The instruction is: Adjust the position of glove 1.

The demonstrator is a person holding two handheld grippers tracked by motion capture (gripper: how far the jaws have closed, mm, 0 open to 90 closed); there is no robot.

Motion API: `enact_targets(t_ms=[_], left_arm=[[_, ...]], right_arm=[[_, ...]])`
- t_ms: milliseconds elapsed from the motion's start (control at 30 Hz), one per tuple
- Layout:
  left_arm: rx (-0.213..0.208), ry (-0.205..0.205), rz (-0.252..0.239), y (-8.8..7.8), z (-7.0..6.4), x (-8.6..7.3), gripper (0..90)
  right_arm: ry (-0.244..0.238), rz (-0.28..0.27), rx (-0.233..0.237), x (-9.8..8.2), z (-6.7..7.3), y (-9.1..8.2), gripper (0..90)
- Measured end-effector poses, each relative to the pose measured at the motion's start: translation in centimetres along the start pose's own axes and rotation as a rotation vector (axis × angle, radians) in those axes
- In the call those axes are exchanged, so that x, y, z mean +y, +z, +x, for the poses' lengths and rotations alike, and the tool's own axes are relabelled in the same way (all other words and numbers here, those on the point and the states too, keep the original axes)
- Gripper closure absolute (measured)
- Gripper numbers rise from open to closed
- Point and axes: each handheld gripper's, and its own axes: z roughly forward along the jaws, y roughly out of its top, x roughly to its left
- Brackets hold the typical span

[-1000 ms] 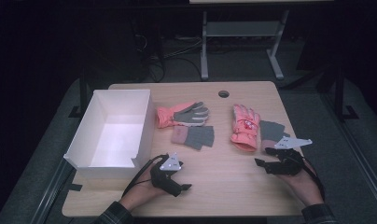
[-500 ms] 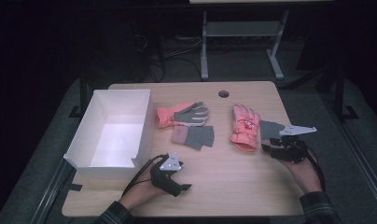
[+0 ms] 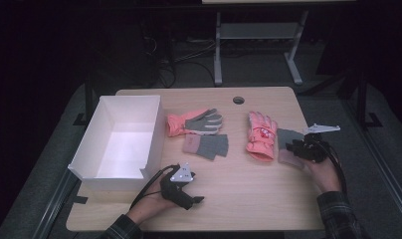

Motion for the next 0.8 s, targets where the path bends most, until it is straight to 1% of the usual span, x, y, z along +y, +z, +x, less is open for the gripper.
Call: enact_targets(t_ms=[100, 133, 233, 300, 433, 500, 567, 600, 633, 700, 800], left_arm=[[0.0, 0.004, 0.003, 0.0, 0.0, 0.0, 12.4], [0.0, -0.001, -0.001, 0.0, 0.0, 0.0, 12.4], [0.0, -0.001, -0.001, 0.0, 0.0, 0.0, 12.4], [0.0, -0.001, -0.001, 0.0, 0.0, 0.0, 12.4], [0.0, -0.001, -0.001, 0.0, 0.0, 0.0, 12.4], [0.0, -0.001, -0.001, 0.0, 0.0, 0.0, 12.4], [0.0, -0.001, -0.001, 0.0, 0.0, 0.0, 12.4], [0.0, 0.0, -0.001, 0.0, 0.0, 0.0, 12.4], [0.0, 0.0, -0.001, 0.0, 0.0, 0.0, 12.4], [0.0, 0.006, 0.005, 0.0, 0.0, 0.0, 12.4], [0.0, 0.007, 0.004, 0.0, 0.0, 0.0, 12.4]], right_arm=[[0.014, 0.015, -0.006, -0.2, -0.5, 0.6, 63.2], [0.019, 0.02, -0.011, -0.3, -0.7, 0.8, 64.0], [0.036, 0.049, -0.011, -0.6, -1.0, 1.3, 64.2], [0.028, 0.052, -0.005, -0.7, -1.1, 1.6, 64.6], [0.034, 0.068, 0.004, -0.9, -1.1, 1.9, 71.2], [0.042, 0.061, 0.006, -1.1, -1.1, 2.0, 75.0], [0.043, 0.055, 0.004, -1.2, -1.0, 2.1, 76.2], [0.063, 0.055, 0.005, -1.3, -1.1, 2.1, 81.7], [0.064, 0.062, 0.003, -1.3, -1.0, 2.1, 83.6], [0.048, 0.065, -0.005, -1.3, -0.9, 2.1, 86.3], [0.036, 0.071, -0.013, -1.2, -0.7, 2.0, 87.4]])
